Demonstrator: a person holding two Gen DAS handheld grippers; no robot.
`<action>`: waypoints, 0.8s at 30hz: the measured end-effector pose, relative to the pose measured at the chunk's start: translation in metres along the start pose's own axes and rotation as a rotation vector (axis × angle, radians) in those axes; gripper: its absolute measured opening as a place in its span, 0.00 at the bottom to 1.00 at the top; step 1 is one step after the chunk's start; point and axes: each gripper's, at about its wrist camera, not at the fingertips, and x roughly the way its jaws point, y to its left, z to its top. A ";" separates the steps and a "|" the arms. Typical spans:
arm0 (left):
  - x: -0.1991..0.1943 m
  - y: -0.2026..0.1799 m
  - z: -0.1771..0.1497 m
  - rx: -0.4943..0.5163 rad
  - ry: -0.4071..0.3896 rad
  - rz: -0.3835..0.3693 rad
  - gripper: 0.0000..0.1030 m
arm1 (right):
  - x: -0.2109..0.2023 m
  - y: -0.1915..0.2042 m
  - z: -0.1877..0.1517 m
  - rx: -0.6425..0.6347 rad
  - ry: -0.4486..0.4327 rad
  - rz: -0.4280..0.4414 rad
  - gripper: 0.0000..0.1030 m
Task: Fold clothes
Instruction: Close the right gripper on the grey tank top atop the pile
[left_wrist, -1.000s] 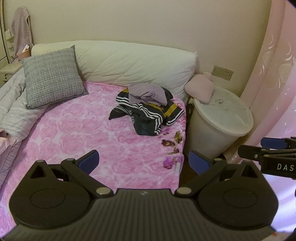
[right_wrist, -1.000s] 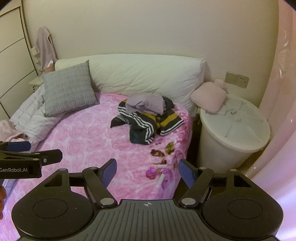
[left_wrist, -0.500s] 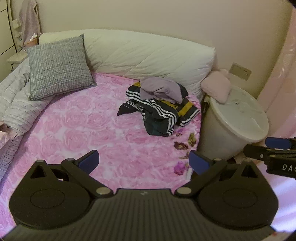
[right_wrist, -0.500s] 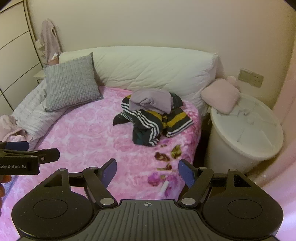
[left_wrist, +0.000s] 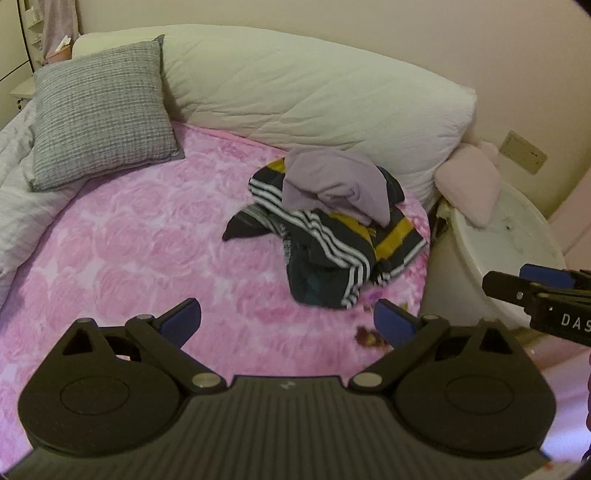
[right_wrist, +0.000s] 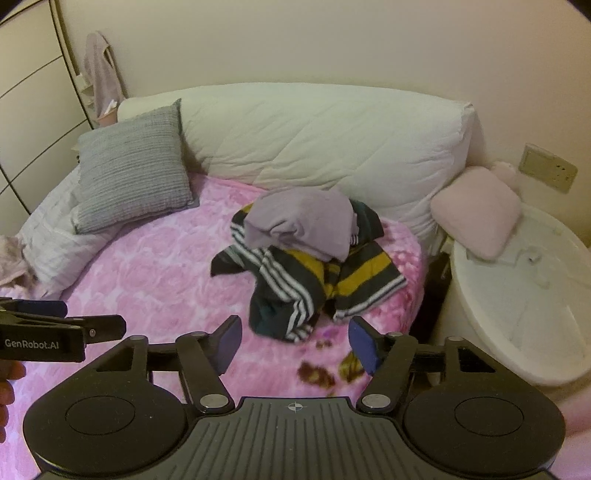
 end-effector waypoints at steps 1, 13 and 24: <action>0.008 -0.002 0.007 0.000 0.001 0.005 0.95 | 0.009 -0.006 0.008 0.002 -0.002 0.005 0.59; 0.113 -0.007 0.081 -0.022 0.044 0.029 0.93 | 0.117 -0.052 0.077 0.001 0.015 0.043 0.44; 0.204 -0.003 0.113 -0.003 0.112 0.037 0.92 | 0.224 -0.100 0.098 0.121 0.072 0.012 0.43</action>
